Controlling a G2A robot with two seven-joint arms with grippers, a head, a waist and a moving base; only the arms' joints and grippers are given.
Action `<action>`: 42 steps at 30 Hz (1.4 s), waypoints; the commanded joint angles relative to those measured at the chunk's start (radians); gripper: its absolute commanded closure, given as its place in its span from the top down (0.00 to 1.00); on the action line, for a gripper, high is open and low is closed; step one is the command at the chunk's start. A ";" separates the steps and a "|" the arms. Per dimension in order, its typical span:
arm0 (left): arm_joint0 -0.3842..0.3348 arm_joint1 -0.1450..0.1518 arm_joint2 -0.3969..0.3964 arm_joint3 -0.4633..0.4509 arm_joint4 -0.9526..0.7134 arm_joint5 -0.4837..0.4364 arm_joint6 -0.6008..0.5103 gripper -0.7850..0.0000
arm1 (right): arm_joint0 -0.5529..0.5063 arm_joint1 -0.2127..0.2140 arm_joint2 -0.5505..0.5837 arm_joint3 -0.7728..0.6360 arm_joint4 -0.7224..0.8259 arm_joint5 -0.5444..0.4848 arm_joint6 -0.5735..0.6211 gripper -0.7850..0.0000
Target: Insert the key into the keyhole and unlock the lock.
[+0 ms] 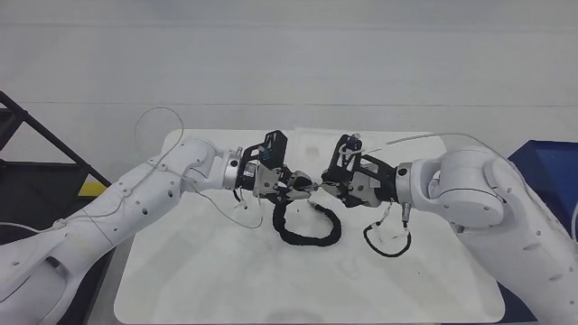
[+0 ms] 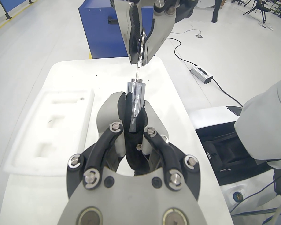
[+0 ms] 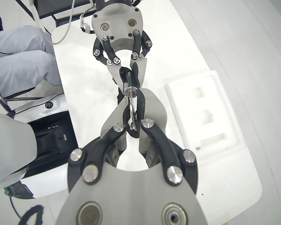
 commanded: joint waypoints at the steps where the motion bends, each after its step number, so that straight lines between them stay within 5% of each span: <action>1: 0.000 -0.003 -0.003 0.010 0.021 0.000 -0.011 0.00 | 0.001 0.001 0.005 0.004 0.006 -0.002 0.002 1.00; 16: -0.007 -0.082 0.074 0.102 0.190 0.000 -0.265 0.00 | -0.044 0.029 0.122 0.023 0.003 -0.025 0.033 1.00; 25: 0.044 -0.158 0.096 0.190 0.271 0.048 -0.256 0.00 | -0.089 0.038 0.138 0.031 0.009 -0.053 0.021 1.00; 26: 0.050 -0.166 0.098 0.203 0.285 0.049 -0.250 0.04 | -0.092 0.039 0.139 0.033 0.010 -0.055 0.018 1.00; 27: 0.056 -0.174 0.099 0.217 0.290 0.049 -0.240 0.33 | -0.095 0.039 0.140 0.036 0.011 -0.057 0.015 1.00; 28: 0.061 -0.181 0.097 0.234 0.291 0.049 -0.230 0.99 | -0.098 0.040 0.141 0.039 0.010 -0.058 0.011 1.00; 34: 0.062 -0.208 0.044 0.296 0.250 0.092 -0.149 1.00 | -0.112 0.042 0.139 0.060 0.002 -0.076 -0.013 1.00; 42: 0.008 -0.180 -0.106 0.288 0.210 0.095 -0.027 1.00 | -0.107 0.040 0.146 0.149 -0.027 -0.171 -0.130 1.00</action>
